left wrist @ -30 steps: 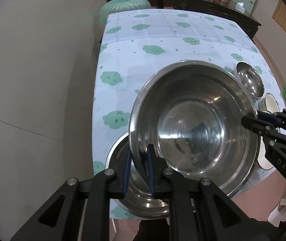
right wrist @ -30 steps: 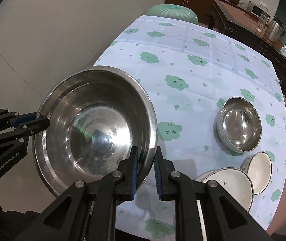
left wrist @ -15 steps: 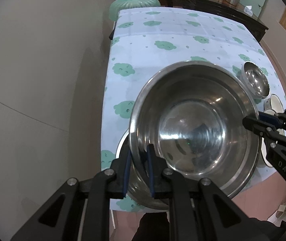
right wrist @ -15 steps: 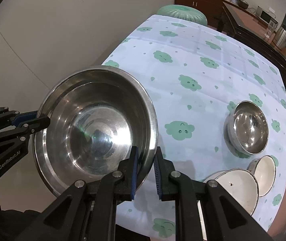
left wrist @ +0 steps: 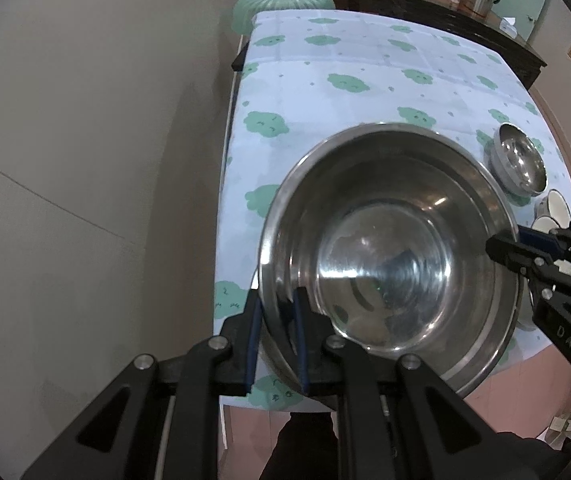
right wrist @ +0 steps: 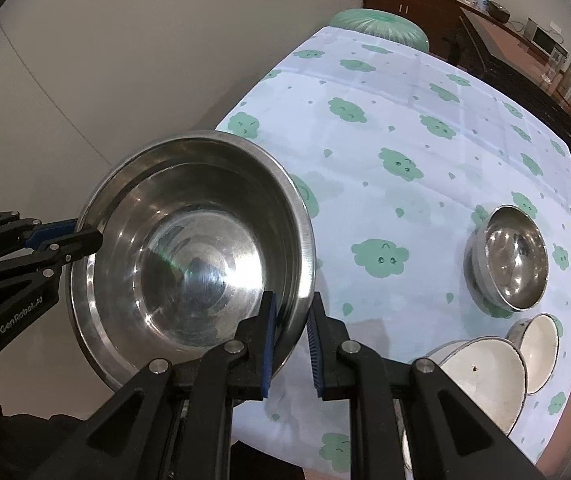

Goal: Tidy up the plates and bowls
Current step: 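Lower the held steel bowls onto the tablecloth with both grippers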

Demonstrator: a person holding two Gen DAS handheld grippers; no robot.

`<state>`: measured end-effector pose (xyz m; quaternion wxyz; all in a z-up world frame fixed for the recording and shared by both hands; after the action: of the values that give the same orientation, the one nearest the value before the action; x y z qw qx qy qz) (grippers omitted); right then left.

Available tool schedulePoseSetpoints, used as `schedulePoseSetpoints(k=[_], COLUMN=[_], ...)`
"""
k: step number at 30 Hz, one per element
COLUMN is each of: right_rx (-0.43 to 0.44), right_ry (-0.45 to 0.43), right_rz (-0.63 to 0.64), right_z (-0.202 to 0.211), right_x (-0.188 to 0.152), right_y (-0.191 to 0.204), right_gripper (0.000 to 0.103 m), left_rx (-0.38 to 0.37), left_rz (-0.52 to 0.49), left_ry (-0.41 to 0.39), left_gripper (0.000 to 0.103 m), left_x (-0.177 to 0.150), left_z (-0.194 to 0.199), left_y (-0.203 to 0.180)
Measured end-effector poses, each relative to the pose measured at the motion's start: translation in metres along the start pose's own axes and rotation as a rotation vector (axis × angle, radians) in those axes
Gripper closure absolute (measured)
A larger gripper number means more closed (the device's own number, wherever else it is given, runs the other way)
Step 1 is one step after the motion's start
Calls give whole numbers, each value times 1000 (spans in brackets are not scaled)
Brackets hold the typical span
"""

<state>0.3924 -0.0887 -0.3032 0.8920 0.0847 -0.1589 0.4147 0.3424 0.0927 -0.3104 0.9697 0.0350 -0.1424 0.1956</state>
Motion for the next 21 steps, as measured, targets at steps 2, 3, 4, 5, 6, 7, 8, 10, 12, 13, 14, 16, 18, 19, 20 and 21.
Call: schedulePoseSetpoints(k=[2, 3, 4, 5, 6, 7, 8, 10, 12, 13, 14, 16, 18, 19, 20, 21], right_rx=[4, 7, 9, 12, 14, 17, 19, 24, 29, 31, 33, 35, 39, 40, 41, 41], right_ry=[4, 7, 9, 12, 15, 18, 21, 26, 32, 34, 37, 41, 46, 48, 51, 53], right_rz=[7, 11, 15, 18, 22, 27, 31, 39, 47, 51, 54, 59, 64, 66, 68, 70], right_z=[-2, -4, -5, -6, -7, -8, -10, -12, -14, -15, -16, -18, -19, -20, -20, -21], right_x=[0, 1, 0, 0, 1, 1, 1, 1, 1, 2, 2, 2, 2, 2, 2, 2], right_y=[4, 6, 8, 10, 12, 15, 16, 21, 25, 27, 29, 31, 34, 35, 36, 37], right_gripper=[86, 86, 86, 85, 85, 85, 85, 85, 85, 85, 85, 85, 85, 85, 85, 85], left_rx=[4, 7, 9, 11, 12, 15, 18, 21, 25, 27, 28, 30, 30, 30, 31, 32], left_rz=[7, 9, 11, 15, 18, 20, 24, 31, 36, 38, 40, 43, 48, 49, 49, 48], left_ry=[4, 6, 8, 12, 14, 16, 19, 24, 27, 30, 33, 37, 41, 44, 45, 47], left_gripper=[91, 91, 91, 91, 91, 91, 91, 91, 91, 91, 91, 91, 91, 91, 91, 91], left_x=[-1, -1, -2, -3, -3, -4, -5, -6, -8, -9, -10, -11, -13, -14, -15, -15], left_z=[-2, -2, -3, -4, -5, -5, -6, -7, -9, -10, -10, -12, -13, -14, -14, -15], left_y=[3, 5, 6, 8, 11, 13, 15, 19, 22, 24, 26, 28, 31, 32, 32, 33])
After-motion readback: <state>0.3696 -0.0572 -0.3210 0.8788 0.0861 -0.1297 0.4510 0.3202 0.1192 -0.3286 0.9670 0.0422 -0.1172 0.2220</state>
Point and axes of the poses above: each gripper's, at about its wrist camera, not at the fingertips, and z roughly against the way its jaws point, y to its left, x to its top, the point moved 7 cm from there along -z, roughly the way its jaws point, and after that the axes turned 10 degrees about z, right-handed, at the moved point
